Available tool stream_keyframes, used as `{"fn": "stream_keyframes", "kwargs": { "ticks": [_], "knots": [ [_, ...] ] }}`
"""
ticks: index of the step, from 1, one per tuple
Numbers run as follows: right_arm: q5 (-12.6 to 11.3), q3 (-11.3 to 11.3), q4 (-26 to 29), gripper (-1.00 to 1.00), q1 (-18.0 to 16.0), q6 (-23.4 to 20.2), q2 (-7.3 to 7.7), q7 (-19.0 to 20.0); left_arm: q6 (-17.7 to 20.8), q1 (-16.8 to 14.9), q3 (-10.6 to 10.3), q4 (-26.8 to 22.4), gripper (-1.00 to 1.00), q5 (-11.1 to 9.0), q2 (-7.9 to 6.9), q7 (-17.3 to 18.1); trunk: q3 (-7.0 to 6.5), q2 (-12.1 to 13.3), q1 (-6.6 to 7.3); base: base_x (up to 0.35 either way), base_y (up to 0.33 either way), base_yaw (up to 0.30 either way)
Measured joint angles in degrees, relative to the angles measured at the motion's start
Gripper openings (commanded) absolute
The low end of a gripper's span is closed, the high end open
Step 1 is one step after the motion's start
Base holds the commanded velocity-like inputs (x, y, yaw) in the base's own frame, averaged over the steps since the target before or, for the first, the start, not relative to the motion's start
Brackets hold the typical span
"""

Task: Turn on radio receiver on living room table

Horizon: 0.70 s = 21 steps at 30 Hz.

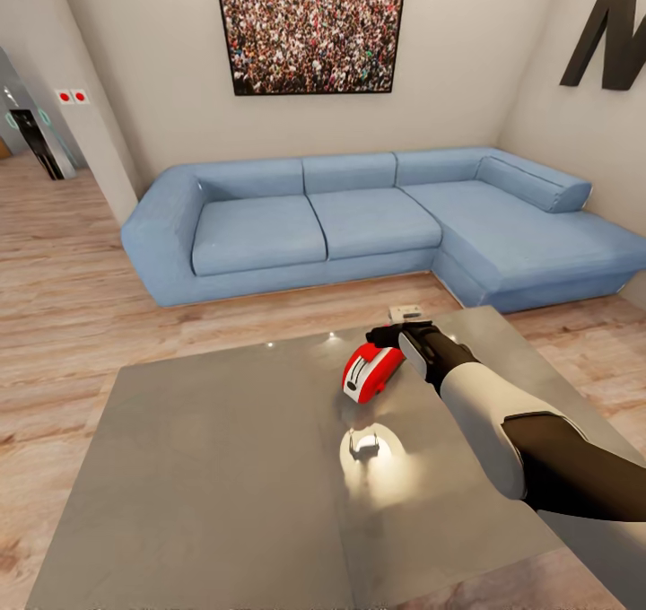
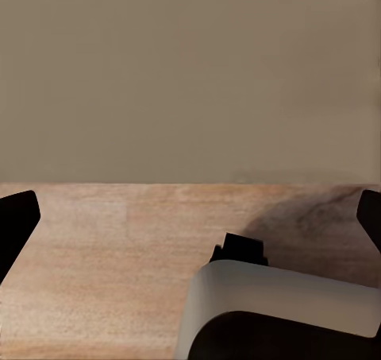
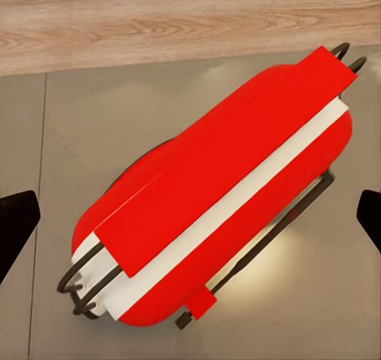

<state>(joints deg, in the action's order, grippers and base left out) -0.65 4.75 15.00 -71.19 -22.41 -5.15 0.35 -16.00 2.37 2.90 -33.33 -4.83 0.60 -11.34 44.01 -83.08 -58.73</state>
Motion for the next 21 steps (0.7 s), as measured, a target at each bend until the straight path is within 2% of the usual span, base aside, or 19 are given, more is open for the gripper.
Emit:
{"fn": "stream_keyframes", "kwargs": {
  "ticks": [4, 10, 21],
  "knots": [
    [-0.1, 0.0, 0.0, 1.00, 0.0, 0.0, -0.09, 0.5, 0.0, 0.0, 0.0, 0.0, 1.00, 0.0, 0.01, 0.0, 0.37, 0.0, 0.00, 0.000, 0.000, 0.000],
    [0.0, -0.1, -0.1, 1.00, 0.0, 0.1, -0.12, 7.2, 0.0, 0.0, 0.0, 0.0, 1.00, 0.0, -0.01, 0.0, 0.92, 0.0, 0.00, 0.000, 0.000, 0.000],
    [0.3, -0.1, -0.1, 1.00, 0.0, 0.1, 0.02, 7.7, 0.0, 0.0, 0.0, 0.0, 1.00, 0.0, -0.03, 0.0, 1.94, 0.0, 0.00, 0.000, 0.000, 0.000]
  ]
}}
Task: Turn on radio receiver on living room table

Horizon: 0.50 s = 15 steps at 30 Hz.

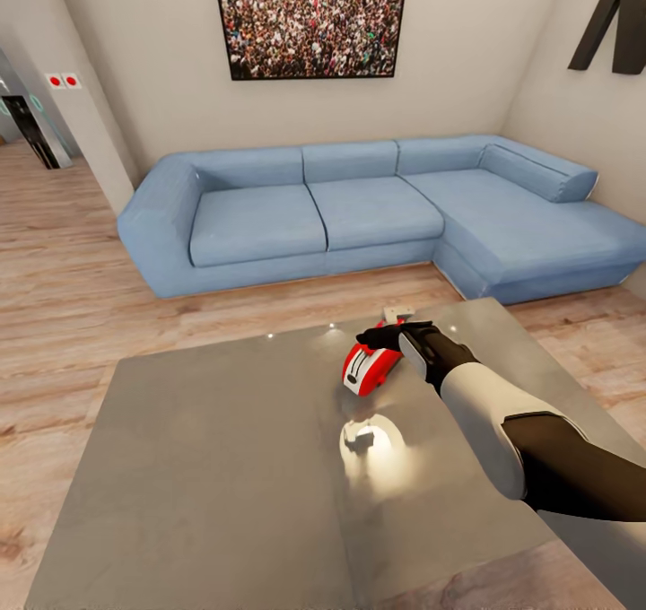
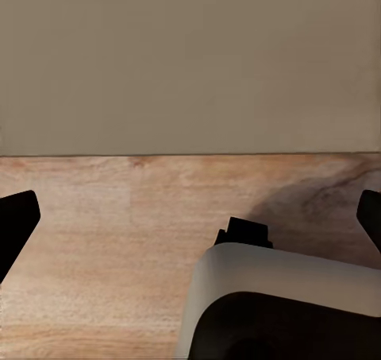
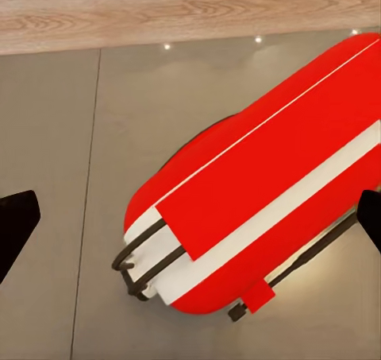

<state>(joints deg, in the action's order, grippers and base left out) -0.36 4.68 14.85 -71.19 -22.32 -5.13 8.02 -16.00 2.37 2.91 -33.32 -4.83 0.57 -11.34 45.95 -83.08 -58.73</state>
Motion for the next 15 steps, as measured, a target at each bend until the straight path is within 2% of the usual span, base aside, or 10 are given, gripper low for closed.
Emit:
{"fn": "stream_keyframes", "kwargs": {
  "ticks": [9, 15],
  "knots": [
    [0.0, 0.0, 0.0, 1.00, 0.0, 0.3, 0.12, -2.9, 0.0, 0.0, 0.0, 0.0, 1.00, 0.0, 0.03, 0.0, 0.83, 0.0, 0.00, 0.000, 0.000, 0.000],
    [0.0, 0.0, 0.0, 1.00, 0.0, 2.5, 0.12, -3.8, 0.0, 0.0, 0.0, 0.0, 1.00, 0.0, 0.04, 0.0, 1.24, 0.0, 0.00, 0.000, 0.000, 0.000]
  ]
}}
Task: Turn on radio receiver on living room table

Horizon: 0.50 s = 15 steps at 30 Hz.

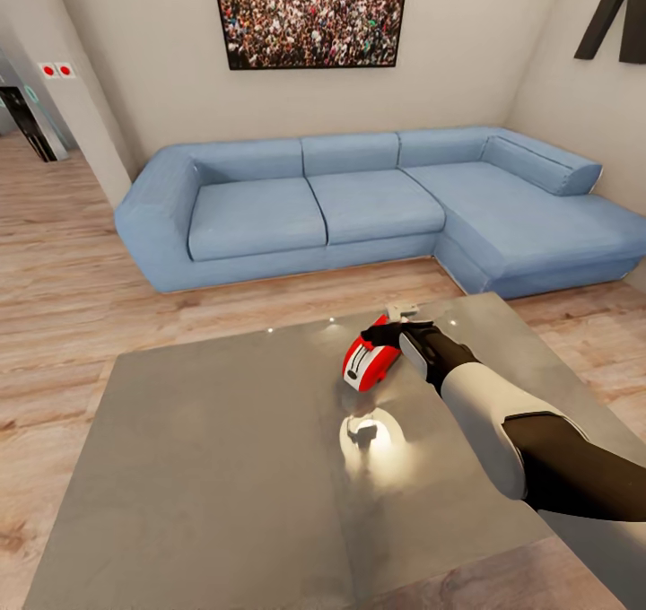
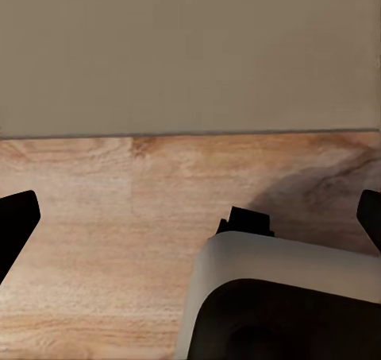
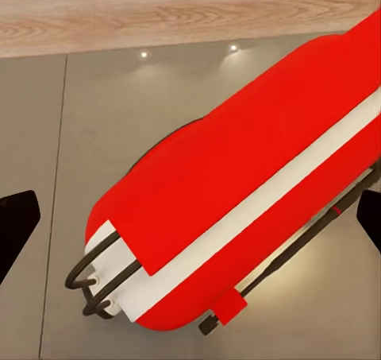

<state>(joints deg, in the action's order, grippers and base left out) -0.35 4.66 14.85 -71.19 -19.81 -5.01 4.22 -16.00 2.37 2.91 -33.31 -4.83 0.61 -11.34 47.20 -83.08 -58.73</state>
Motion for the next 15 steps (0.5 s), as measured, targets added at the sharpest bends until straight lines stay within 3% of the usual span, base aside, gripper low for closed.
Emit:
{"fn": "stream_keyframes", "kwargs": {
  "ticks": [15],
  "knots": [
    [-0.1, 0.0, 0.0, 1.00, 0.0, 0.2, 0.00, -0.3, 0.0, 0.0, 0.0, 0.0, 1.00, 0.0, 0.00, 0.0, 0.06, 0.0, 0.00, 0.000, 0.000, 0.000]
  ]
}}
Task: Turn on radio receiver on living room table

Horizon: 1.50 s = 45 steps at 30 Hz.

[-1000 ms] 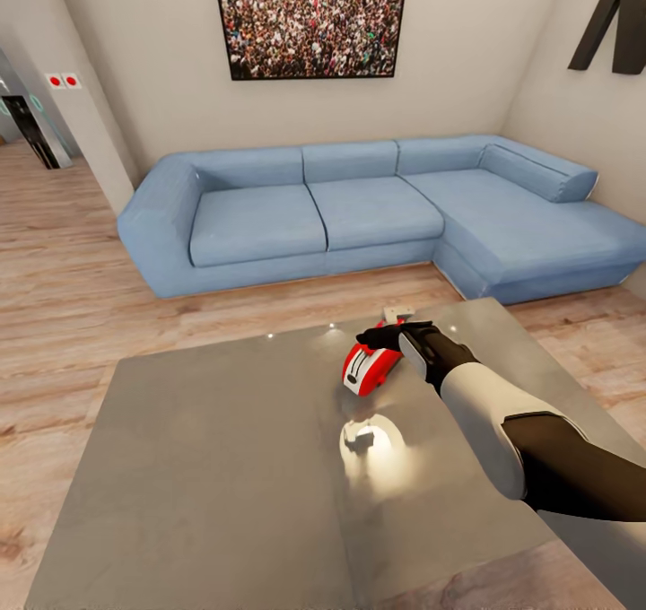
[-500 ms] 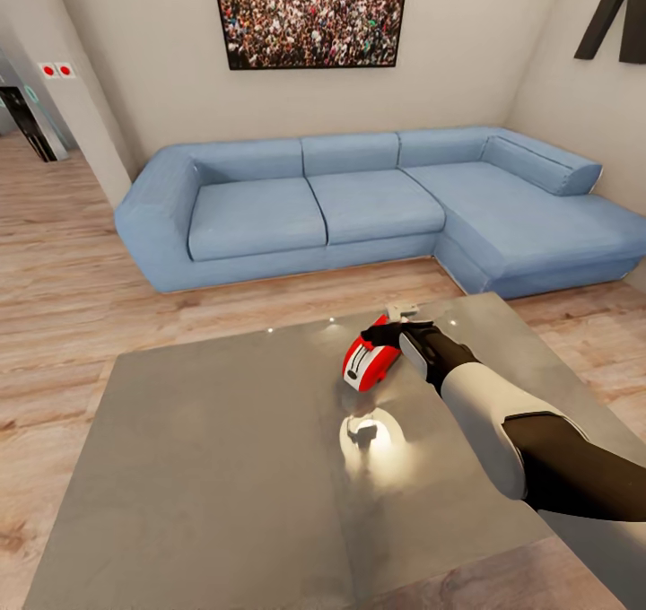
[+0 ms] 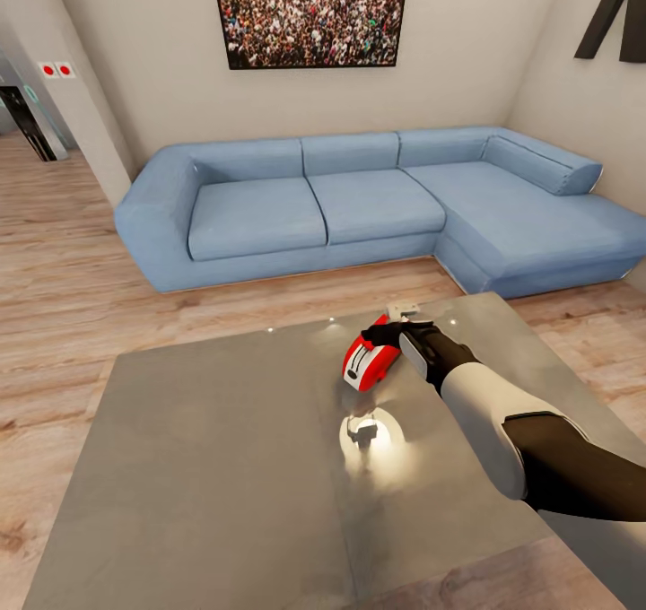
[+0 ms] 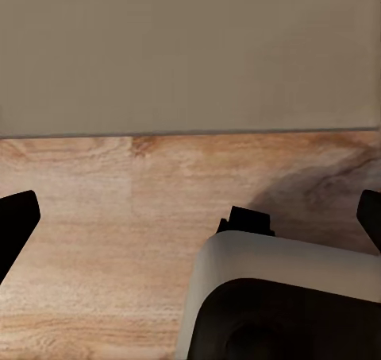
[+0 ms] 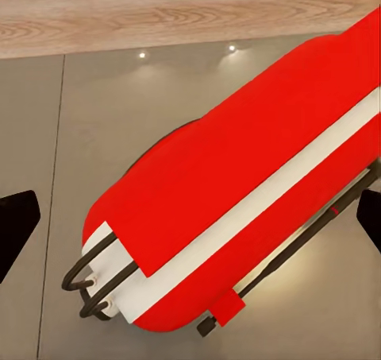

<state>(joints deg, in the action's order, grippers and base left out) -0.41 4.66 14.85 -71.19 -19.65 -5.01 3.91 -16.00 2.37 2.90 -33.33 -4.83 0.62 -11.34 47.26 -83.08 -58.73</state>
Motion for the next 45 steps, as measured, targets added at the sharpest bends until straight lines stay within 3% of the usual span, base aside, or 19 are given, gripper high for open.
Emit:
{"fn": "stream_keyframes", "kwargs": {
  "ticks": [9, 45],
  "knots": [
    [0.0, -0.1, 0.0, 1.00, 0.0, 0.0, 0.00, -2.7, 0.0, 0.0, 0.0, 0.0, 1.00, 0.0, 0.00, 0.0, 0.00, 0.0, 0.00, 0.000, 0.000, 0.000],
    [0.0, -0.1, 0.0, 1.00, 0.0, 0.0, 0.00, -2.9, 0.0, 0.0, 0.1, 0.0, 1.00, 0.0, -0.04, 0.0, 0.00, 0.0, 0.00, 0.011, 0.000, -0.024]
  ]
}}
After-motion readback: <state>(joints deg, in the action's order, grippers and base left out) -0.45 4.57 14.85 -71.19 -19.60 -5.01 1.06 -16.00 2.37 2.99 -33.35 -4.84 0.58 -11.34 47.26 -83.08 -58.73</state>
